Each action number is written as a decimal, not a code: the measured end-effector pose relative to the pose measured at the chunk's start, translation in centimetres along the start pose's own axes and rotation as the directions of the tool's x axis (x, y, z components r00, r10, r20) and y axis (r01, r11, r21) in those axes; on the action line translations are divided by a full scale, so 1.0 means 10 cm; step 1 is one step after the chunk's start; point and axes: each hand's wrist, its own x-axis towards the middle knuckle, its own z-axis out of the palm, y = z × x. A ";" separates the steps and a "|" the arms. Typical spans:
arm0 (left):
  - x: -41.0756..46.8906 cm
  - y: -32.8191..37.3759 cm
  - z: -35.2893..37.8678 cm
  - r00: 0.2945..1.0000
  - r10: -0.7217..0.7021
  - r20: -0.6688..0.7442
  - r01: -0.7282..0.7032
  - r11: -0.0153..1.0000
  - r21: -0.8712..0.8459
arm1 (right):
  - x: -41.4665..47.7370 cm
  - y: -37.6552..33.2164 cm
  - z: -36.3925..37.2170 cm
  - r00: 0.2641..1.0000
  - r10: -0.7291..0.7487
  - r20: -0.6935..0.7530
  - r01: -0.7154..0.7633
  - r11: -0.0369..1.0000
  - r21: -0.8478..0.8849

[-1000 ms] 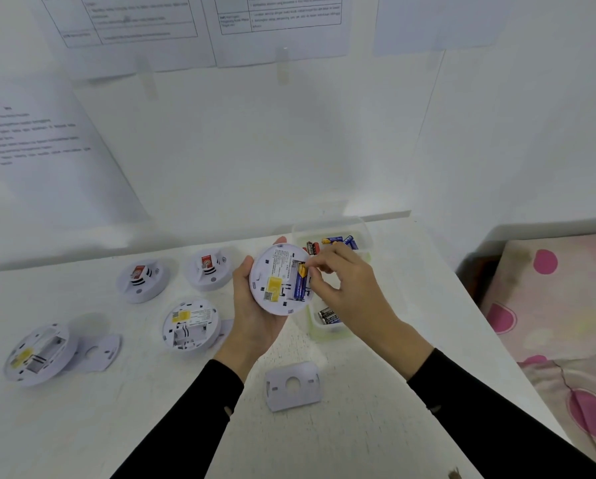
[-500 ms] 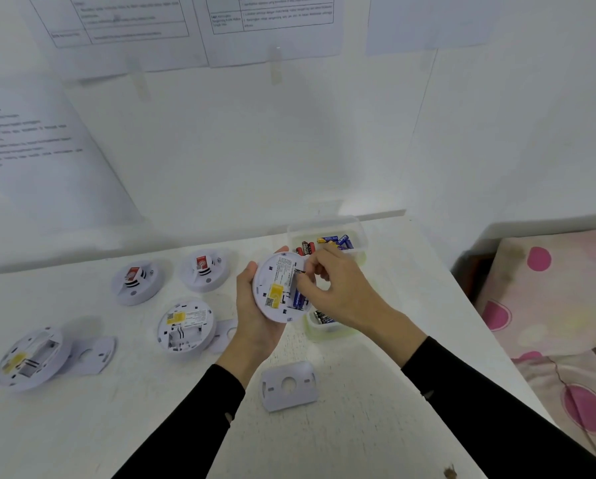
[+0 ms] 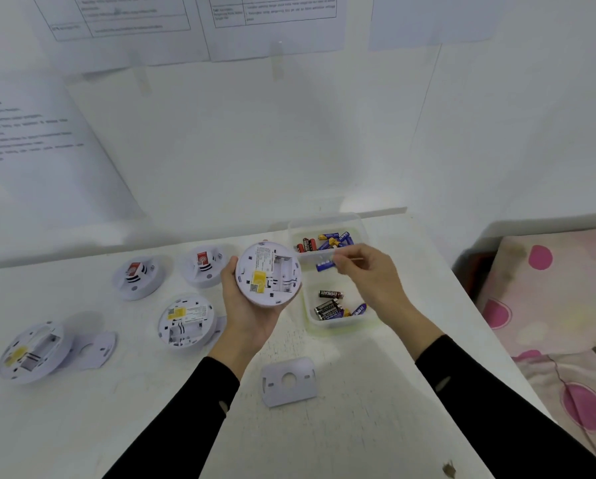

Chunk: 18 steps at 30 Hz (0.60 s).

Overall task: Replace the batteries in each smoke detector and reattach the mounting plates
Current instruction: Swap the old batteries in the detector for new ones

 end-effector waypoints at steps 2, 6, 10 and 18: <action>0.00 0.03 -0.04 1.000 0.006 -0.023 -0.006 1.000 0.000 | 0.08 0.17 -0.07 0.993 0.114 0.023 -0.108 0.980 -0.167; -0.03 0.05 -0.06 0.999 0.008 -0.043 -0.009 1.000 -0.022 | 0.17 0.41 -0.08 0.993 0.115 -0.012 -0.109 0.900 -0.423; -0.04 0.05 -0.10 0.999 0.013 -0.041 -0.014 0.999 -0.034 | 0.22 0.49 -0.05 0.997 0.072 -0.022 -0.072 0.815 -0.575; -0.07 0.02 -0.09 0.999 -0.014 -0.041 0.010 0.997 -0.080 | -0.23 0.37 0.20 0.914 -0.362 0.181 0.393 0.685 -0.613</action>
